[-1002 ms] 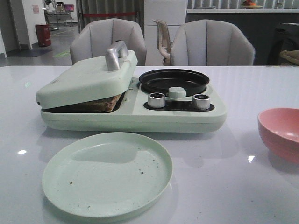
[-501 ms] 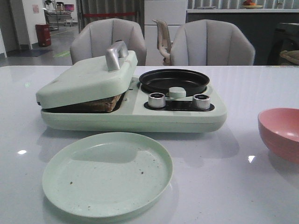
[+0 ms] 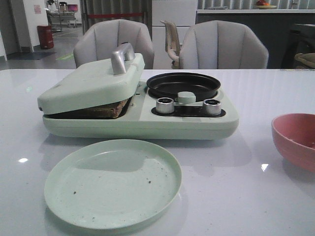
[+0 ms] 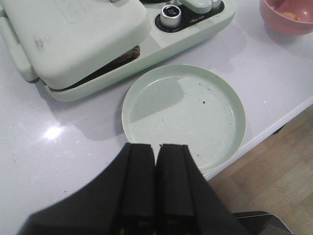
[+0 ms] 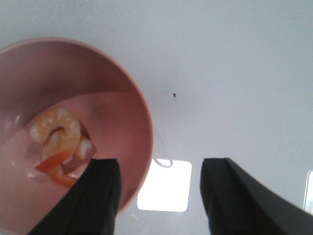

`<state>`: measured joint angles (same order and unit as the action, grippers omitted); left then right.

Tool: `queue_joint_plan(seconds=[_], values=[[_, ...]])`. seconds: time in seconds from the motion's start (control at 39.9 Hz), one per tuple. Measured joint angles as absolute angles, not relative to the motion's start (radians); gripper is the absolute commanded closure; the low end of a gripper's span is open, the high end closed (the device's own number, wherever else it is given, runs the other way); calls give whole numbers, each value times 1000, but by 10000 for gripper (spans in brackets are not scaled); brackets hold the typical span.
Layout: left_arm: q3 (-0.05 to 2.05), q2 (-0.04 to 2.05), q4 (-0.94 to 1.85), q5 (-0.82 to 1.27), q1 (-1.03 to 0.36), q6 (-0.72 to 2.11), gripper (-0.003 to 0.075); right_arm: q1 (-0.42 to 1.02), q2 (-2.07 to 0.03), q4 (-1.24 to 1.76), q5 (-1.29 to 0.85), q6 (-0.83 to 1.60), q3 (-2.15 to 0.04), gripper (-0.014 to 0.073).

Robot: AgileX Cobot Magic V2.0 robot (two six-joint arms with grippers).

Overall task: Make breakfast with bread and shrimp
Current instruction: 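Grasp the rim of the pink shrimp bowl with the right gripper, then lift the pink bowl with the right gripper over the black pan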

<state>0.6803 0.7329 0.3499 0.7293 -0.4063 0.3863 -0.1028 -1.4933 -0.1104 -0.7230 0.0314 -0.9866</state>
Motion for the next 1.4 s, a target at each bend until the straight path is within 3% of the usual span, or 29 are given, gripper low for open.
queue_joint_plan(seconds=[0.33, 0.58, 0.68, 1.05, 1.4], values=[[680, 733, 350, 729, -406, 386, 619, -103, -1685, -109, -547, 31, -987, 153], [680, 733, 350, 731, -406, 386, 619, -103, -1737, -101, -516, 29, -991, 480], [680, 733, 350, 731, -406, 386, 619, -103, -1735, -89, -505, 29, -997, 565], [680, 732, 350, 731, -406, 386, 619, -84, -1720, -115, -610, 29, -1116, 557], [680, 732, 350, 731, -406, 386, 619, 139, -1695, -346, -715, 29, -1422, 550]])
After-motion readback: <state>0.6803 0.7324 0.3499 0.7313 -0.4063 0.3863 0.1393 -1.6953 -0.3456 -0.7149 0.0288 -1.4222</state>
